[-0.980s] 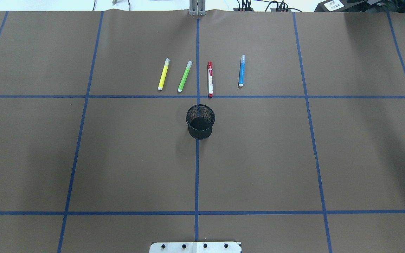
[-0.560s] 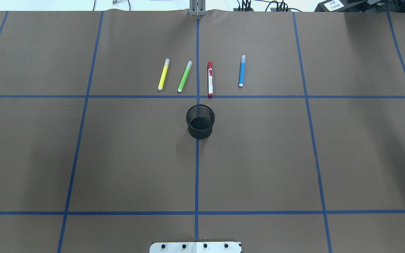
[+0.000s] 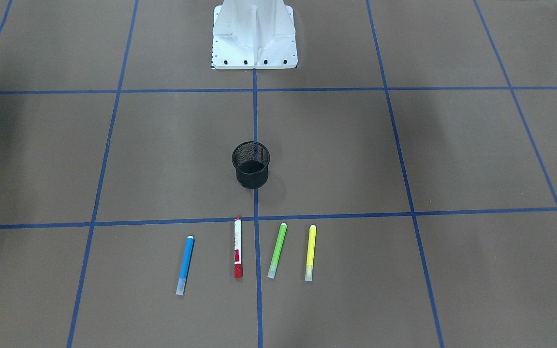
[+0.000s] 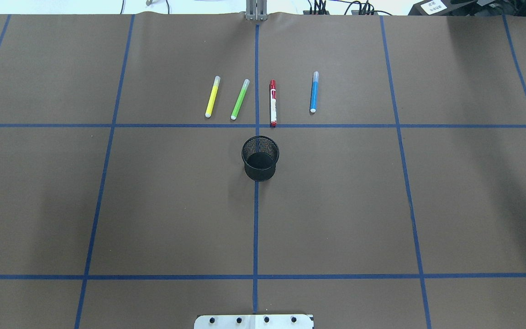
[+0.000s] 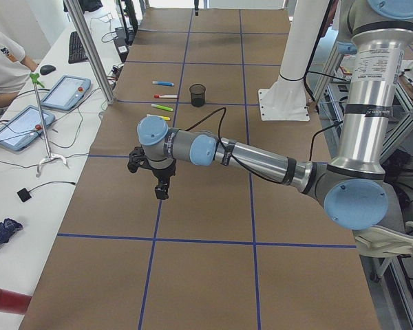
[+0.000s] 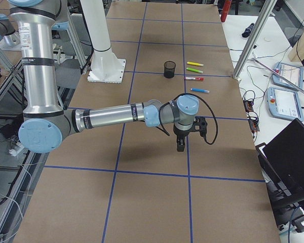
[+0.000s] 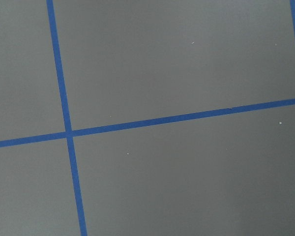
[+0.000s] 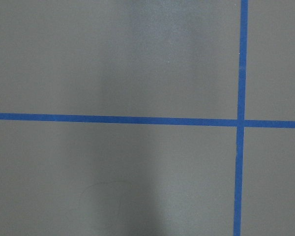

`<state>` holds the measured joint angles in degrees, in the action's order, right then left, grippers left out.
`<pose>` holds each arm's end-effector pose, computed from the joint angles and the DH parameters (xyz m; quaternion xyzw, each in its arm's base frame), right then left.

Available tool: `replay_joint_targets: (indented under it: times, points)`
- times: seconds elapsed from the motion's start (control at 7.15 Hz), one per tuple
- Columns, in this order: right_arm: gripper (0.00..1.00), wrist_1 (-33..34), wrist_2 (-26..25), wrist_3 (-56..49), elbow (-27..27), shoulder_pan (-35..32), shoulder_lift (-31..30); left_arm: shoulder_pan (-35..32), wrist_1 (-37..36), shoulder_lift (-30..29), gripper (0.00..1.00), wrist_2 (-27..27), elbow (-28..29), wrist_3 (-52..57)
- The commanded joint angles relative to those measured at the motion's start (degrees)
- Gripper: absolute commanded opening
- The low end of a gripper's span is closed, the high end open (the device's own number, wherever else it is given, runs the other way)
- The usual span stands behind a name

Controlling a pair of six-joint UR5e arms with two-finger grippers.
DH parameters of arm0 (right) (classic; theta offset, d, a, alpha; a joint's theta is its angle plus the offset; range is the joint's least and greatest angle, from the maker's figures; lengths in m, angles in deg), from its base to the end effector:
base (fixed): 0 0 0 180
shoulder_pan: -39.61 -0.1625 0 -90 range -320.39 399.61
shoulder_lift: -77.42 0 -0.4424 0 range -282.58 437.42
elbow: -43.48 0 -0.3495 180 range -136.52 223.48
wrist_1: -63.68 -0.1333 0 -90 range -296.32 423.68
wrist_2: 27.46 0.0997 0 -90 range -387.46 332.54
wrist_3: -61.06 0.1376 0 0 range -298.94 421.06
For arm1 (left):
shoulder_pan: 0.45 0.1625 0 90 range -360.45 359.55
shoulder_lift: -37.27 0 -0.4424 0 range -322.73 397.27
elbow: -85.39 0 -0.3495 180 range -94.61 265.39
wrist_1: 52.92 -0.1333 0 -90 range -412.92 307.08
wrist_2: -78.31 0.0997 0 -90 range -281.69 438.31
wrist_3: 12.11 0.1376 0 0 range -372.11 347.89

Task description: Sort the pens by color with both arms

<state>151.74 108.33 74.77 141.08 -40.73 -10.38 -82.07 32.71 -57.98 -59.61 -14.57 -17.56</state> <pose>-0.0461 -0.4776 0.6187 0.0139 -0.3981 -0.0074 0.9172 0.0410 -0.4923 0.5832 0.0370 0.4117 0.0616 0.9085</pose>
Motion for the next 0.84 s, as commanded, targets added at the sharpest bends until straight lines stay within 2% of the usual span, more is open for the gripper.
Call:
replay_joint_targets:
  times: [0.0,0.7]
  points:
    - [0.99,0.0,0.0,0.0,0.31,0.0,0.0,-0.03,-0.02,0.24,1.0,-0.07,-0.14,0.0]
    - [0.99,0.0,0.0,0.0,0.75,0.0,0.0,-0.03,0.07,0.33,1.0,-0.16,-0.59,0.0]
